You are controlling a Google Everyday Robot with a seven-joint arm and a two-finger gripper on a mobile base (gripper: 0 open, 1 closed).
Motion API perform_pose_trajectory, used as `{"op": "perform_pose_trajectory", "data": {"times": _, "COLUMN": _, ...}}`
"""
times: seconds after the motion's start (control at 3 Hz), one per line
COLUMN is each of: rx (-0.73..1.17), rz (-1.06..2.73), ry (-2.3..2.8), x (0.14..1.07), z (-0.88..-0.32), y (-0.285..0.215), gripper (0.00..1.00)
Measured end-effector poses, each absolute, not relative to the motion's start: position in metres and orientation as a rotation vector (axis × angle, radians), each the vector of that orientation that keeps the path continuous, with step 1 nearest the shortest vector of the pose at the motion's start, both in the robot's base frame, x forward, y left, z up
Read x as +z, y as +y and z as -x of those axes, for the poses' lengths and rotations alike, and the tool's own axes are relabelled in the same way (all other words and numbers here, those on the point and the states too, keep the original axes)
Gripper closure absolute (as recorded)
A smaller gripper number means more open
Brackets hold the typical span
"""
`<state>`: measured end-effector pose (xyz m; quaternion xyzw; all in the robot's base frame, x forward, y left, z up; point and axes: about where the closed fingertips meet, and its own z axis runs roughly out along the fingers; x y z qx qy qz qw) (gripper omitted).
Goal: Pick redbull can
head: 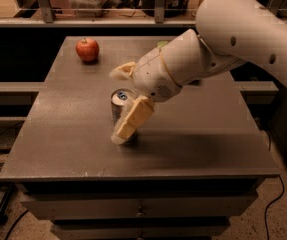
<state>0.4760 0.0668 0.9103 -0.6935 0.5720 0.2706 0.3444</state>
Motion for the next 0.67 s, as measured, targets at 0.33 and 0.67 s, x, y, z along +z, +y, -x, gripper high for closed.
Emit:
{"op": "perform_pose_trajectory", "data": {"times": 0.33, "rx": 0.721, "rz": 1.787, "ry": 1.494, "x": 0.9068, "z": -0.4773, "y": 0.072, "gripper": 0.39}}
{"op": "perform_pose_trajectory", "data": {"times": 0.67, "rx": 0.708, "rz": 1.773, "ry": 1.501, "x": 0.9115, "z": -0.4792, "y": 0.0698, "gripper": 0.62}}
